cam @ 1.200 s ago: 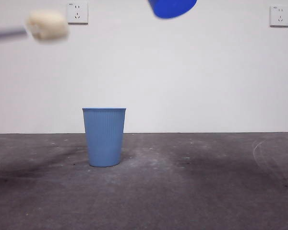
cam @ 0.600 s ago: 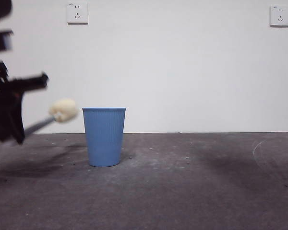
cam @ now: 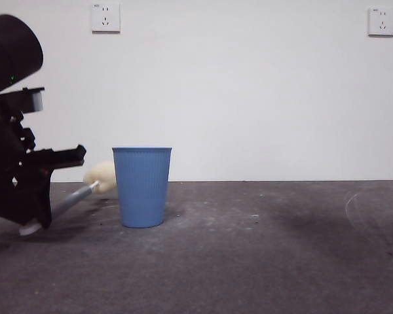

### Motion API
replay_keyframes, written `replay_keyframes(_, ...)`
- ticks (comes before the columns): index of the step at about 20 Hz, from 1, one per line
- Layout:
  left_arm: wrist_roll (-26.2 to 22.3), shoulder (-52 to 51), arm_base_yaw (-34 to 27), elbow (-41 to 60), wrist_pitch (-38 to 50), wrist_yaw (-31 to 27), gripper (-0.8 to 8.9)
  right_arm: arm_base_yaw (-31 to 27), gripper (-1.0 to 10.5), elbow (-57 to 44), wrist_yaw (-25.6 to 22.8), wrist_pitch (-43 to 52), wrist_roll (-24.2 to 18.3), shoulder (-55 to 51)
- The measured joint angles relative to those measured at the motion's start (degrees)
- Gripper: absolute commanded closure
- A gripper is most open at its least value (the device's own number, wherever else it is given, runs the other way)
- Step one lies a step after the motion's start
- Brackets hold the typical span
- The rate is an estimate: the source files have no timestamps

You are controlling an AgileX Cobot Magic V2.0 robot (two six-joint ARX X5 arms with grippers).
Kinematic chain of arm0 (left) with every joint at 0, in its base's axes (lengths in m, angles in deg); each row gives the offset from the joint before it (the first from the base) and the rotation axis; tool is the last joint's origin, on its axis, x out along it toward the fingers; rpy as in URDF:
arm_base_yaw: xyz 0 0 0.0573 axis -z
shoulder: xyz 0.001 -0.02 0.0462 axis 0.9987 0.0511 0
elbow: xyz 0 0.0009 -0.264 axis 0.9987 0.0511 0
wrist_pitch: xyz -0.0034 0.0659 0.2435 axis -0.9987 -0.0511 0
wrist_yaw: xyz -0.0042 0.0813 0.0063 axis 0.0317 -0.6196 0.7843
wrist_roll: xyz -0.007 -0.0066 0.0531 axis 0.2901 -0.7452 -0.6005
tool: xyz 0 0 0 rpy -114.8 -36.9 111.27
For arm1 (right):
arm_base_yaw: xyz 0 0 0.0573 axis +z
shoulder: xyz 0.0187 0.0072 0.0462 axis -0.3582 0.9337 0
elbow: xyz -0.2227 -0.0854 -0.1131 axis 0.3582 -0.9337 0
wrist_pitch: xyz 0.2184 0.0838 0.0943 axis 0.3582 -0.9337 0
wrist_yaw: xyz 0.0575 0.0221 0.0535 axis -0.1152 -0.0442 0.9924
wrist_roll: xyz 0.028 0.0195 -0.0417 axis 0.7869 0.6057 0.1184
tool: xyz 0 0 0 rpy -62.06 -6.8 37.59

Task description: Pick up the cup brush,pick up the cup,insert the brush into the cup,clean the cup,put the cup brush back,put the cup back to the fixed position on the table

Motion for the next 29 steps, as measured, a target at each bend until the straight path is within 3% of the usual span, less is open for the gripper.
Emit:
replay_keyframes(7,-0.2,2.5,-0.1,-0.4,0.8,0.4,8.21,0.0,9.6,0.0,0.5,-1.3,0.2,0.0)
replay_keyframes(9,-0.2,2.5,-0.2,-0.5,0.6,1.1,7.80,0.0,9.6,0.0,0.5,-2.5,0.7,0.0)
replay_keyframes(13,0.7,2.5,-0.4,-1.0,-0.6,2.6,4.13,0.0,9.6,0.0,0.5,-3.2,1.1,0.0)
replay_keyframes(20,1.2,-0.2,-0.3,-2.6,-8.5,4.4,4.01,0.0,9.6,0.0,-0.3,-1.3,0.9,0.0)
replay_keyframes(24,1.2,-5.9,-0.4,-3.2,-11.1,4.4,4.01,0.0,9.6,-1.4,-3.3,7.7,-1.0,0.0)
replay_keyframes(29,1.0,-18.5,-0.4,-3.5,-16.1,6.7,4.02,-0.9,9.6,-13.9,-4.6,25.1,-2.9,0.1)
